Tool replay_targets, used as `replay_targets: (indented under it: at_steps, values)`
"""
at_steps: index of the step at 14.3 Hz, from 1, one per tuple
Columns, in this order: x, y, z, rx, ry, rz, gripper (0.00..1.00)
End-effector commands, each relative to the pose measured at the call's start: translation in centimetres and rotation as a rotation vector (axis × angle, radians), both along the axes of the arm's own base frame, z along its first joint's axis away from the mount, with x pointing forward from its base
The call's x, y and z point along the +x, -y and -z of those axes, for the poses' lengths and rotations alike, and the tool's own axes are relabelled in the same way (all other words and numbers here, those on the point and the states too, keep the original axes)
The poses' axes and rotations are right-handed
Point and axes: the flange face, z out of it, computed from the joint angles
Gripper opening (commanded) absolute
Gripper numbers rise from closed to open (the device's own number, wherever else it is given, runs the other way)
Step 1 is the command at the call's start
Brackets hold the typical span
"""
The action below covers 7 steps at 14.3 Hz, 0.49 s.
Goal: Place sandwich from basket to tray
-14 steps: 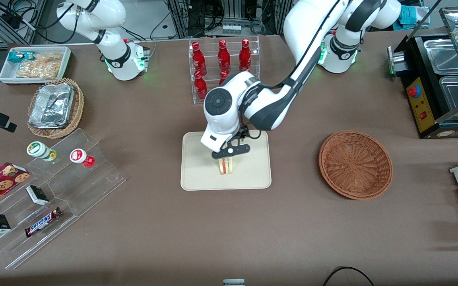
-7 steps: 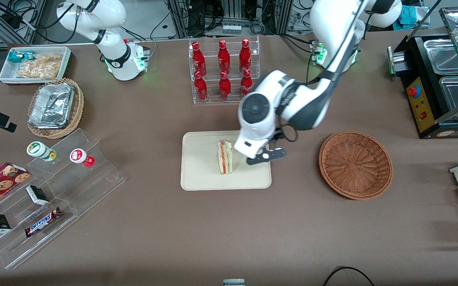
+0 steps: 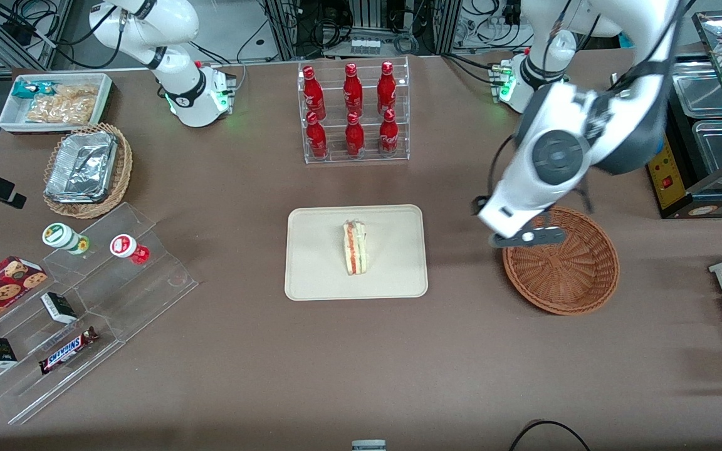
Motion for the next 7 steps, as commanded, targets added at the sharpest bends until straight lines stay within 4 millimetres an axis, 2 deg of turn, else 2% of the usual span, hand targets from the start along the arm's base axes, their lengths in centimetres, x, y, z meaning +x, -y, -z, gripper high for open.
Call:
replay_targets:
  at_steps: [1,3,5,6,7]
  values:
    - [-1.8,-5.2,-4.0,-0.035,-0.02,0.053,1.0]
    - [-2.1,-8.5,-6.7,-0.05,0.007,0.066,1.0]
    - [-1.8,-12.7,-8.7,-0.062,0.035,0.038,1.0]
    - [-1.6,-12.7,-10.0,-0.064,0.06,0.049,1.0]
    - [-1.3,-14.3,-11.0,-0.063,0.082,0.02,1.0]
